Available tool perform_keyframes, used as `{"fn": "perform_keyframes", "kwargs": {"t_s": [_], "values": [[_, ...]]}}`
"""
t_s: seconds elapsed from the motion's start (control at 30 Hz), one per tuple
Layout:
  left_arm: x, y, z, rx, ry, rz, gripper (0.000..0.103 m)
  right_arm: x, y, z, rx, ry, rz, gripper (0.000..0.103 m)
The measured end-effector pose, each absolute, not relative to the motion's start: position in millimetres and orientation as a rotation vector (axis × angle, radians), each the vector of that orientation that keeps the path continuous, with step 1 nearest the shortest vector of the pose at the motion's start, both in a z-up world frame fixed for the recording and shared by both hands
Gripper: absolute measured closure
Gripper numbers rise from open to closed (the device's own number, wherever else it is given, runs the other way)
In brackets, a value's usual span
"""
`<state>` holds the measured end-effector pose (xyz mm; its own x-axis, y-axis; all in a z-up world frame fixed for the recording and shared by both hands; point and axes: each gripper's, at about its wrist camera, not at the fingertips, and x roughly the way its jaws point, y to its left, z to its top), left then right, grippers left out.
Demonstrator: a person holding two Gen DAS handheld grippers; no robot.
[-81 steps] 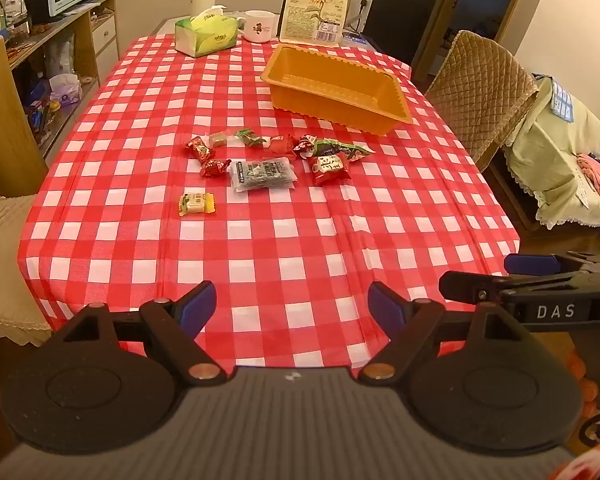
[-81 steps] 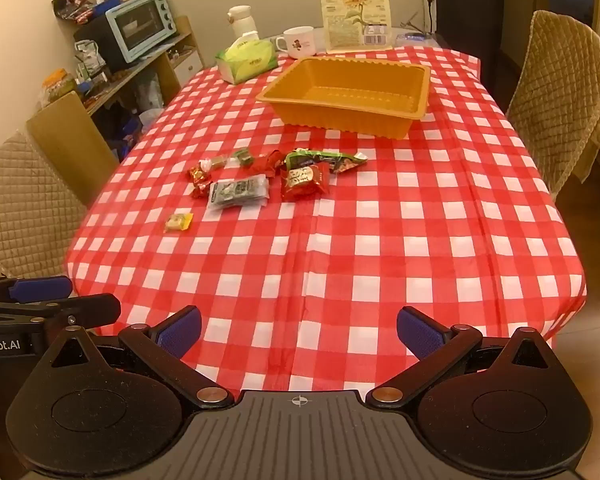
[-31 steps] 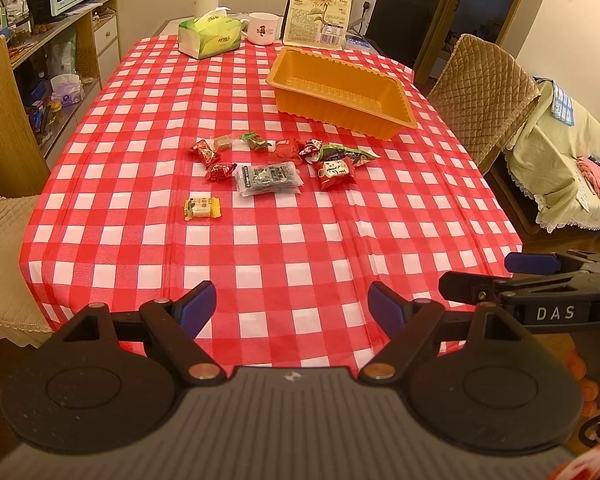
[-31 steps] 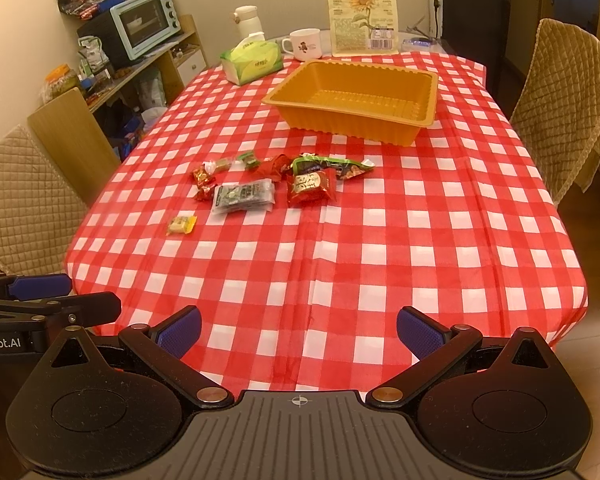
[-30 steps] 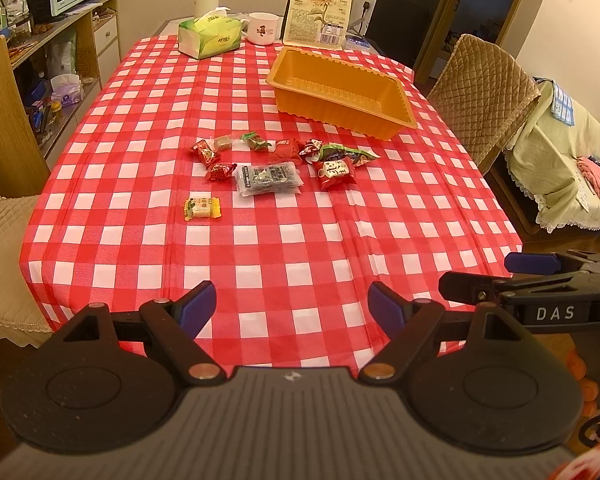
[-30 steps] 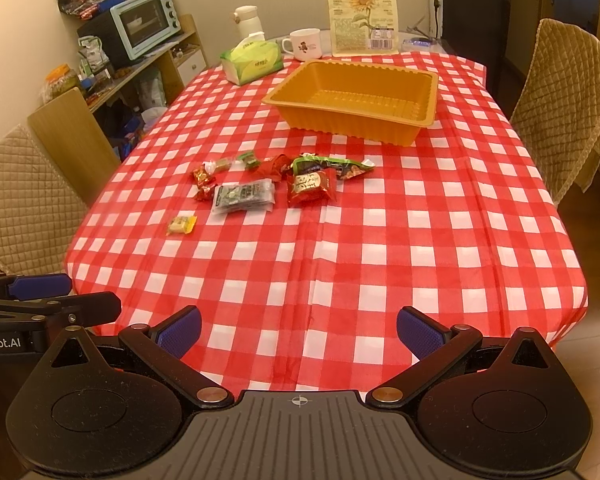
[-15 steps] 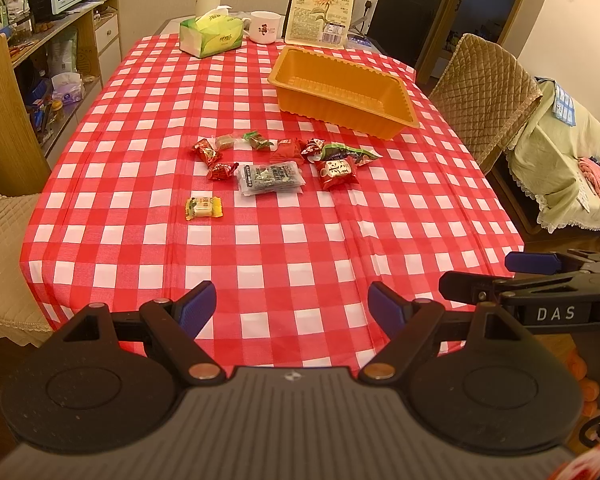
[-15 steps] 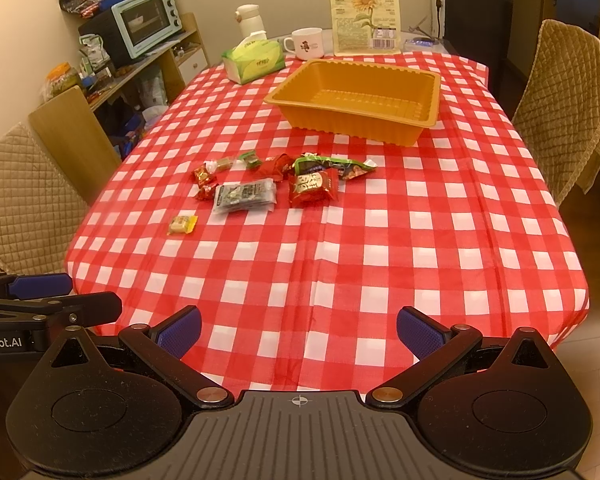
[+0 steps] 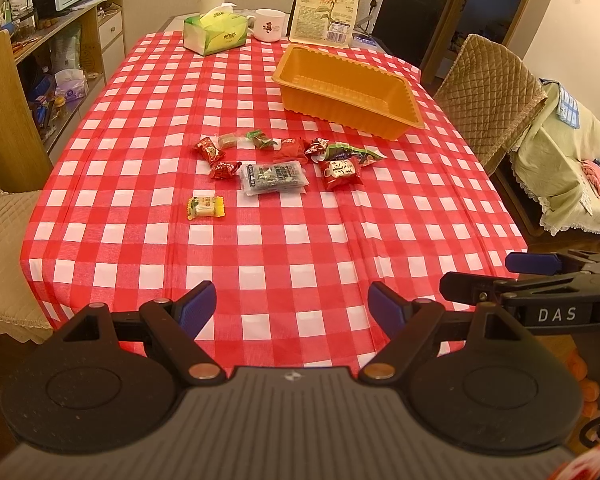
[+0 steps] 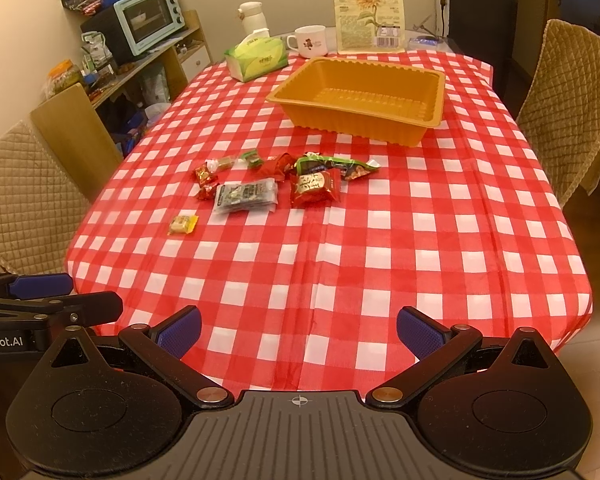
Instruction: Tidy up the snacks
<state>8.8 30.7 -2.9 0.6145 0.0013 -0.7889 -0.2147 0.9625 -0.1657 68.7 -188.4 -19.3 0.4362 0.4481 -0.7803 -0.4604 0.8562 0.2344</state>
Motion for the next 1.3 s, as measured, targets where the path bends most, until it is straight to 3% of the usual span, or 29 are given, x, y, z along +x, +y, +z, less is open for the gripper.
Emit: {"fn": "perform_keyframes", "kwargs": {"t_s": [1.3], "values": [[20, 9, -13, -0.329, 0.896, 0.289, 0.021, 127, -201, -44, -0.046, 0.965, 0.693, 0.0]]}}
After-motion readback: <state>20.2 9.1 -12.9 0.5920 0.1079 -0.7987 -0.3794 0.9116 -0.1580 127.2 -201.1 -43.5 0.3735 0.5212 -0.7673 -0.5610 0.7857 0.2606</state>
